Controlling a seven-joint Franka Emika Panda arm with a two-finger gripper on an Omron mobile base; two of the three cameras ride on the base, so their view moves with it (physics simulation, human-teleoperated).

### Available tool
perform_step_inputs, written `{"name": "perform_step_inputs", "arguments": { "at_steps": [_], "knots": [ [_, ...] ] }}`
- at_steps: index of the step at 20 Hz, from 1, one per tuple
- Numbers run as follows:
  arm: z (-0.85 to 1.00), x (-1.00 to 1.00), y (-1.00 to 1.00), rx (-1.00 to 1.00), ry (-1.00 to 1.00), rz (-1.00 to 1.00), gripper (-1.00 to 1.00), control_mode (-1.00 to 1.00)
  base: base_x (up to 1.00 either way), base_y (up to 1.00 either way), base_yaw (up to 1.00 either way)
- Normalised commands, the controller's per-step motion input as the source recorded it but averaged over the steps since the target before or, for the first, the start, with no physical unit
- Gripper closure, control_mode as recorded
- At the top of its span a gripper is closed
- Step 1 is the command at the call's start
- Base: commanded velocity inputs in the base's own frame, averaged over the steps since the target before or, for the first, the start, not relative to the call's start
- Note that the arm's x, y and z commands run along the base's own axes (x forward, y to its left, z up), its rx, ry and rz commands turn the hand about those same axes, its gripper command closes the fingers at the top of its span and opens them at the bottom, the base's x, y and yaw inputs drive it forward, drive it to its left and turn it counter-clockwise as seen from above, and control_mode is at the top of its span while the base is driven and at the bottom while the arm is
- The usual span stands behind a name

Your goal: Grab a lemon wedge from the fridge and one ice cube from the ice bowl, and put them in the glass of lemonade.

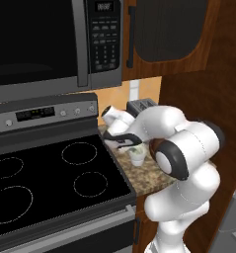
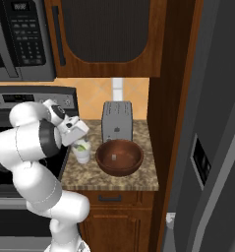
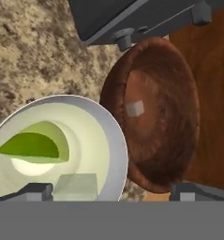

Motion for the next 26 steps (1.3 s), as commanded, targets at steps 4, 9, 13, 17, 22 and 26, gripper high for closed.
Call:
{"name": "perform_step_inputs", "arguments": {
  "at_steps": [4,9,13,17,22,26],
  "knots": [
    [0.35,-0.07,0.0,0.14,-0.02,-0.07,-1.0,-1.0,0.0,0.0,0.0],
    [0.03,-0.64,0.02,0.03,-0.28,-0.01,-1.0,-1.0,0.0,0.0,0.0],
    [0.0,-1.0,0.02,0.0,-0.41,0.0,-1.0,-1.0,0.0,0.0,0.0],
    [0.44,-1.0,0.0,0.0,-0.44,0.0,-1.0,-1.0,0.0,0.0,0.0],
    [0.74,-1.0,0.04,0.0,-0.46,0.02,-1.0,-1.0,0.0,0.0,0.0],
    [0.79,-1.0,0.3,-0.09,-0.57,0.12,-1.0,-1.0,0.0,0.0,0.0]
  ]
}}
